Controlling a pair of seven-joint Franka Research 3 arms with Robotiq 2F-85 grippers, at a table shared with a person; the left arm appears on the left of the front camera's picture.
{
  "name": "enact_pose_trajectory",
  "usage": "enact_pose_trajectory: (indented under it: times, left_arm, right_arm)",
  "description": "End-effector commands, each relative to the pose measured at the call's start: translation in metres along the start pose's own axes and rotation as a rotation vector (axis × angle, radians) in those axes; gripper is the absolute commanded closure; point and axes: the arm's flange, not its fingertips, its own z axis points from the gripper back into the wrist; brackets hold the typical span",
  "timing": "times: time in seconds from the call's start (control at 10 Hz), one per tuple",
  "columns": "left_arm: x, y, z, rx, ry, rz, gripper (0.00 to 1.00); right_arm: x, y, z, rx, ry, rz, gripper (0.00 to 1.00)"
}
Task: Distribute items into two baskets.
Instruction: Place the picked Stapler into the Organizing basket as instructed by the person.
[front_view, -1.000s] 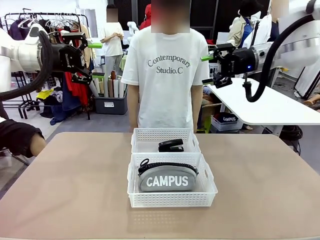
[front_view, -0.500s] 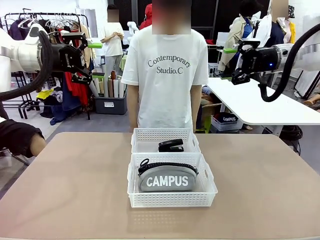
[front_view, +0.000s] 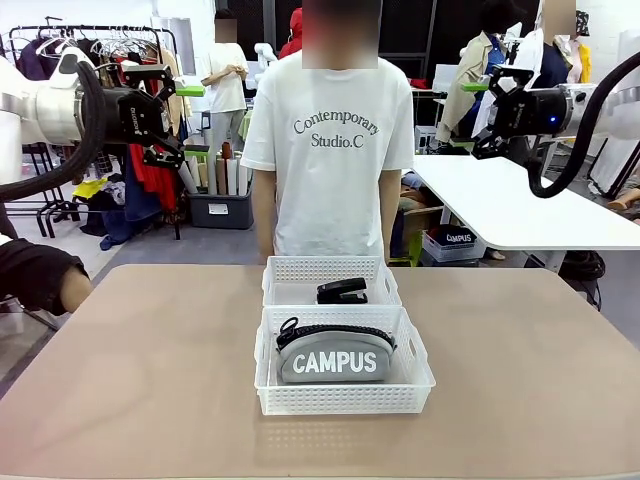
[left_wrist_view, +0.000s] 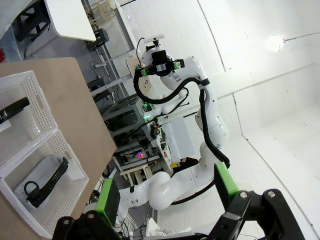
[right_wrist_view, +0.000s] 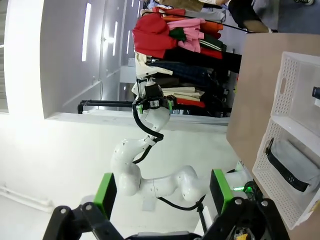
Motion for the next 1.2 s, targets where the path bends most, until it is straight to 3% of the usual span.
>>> enact_pose_trajectory:
  times: [0.0, 0.3, 0.4, 1.1]
  left_arm:
    - [-0.0013, -0.0014, 0.0, -0.002, 0.0, -0.002, 0.0]
    - [-0.0013, -0.0014, 0.0, -0.002, 0.0, -0.002, 0.0]
    - [-0.0013, -0.0014, 0.0, -0.002, 0.0, -0.002, 0.0]
    - [-0.0013, -0.0014, 0.0, -0.002, 0.0, -0.002, 0.0]
  right_arm:
    - [0.0027, 0.0195, -0.0056, -0.014, -0.025, -0.015, 0.0]
    - [0.0075, 0.0158, -0.0131, -0.066, -0.01, -0.008, 0.0]
    - [0.0009, 0.0161, -0.0048, -0.015, -0.011, 0.015, 0.0]
    - [0.0009, 0.0161, -0.0048, -0.015, -0.011, 0.015, 0.0]
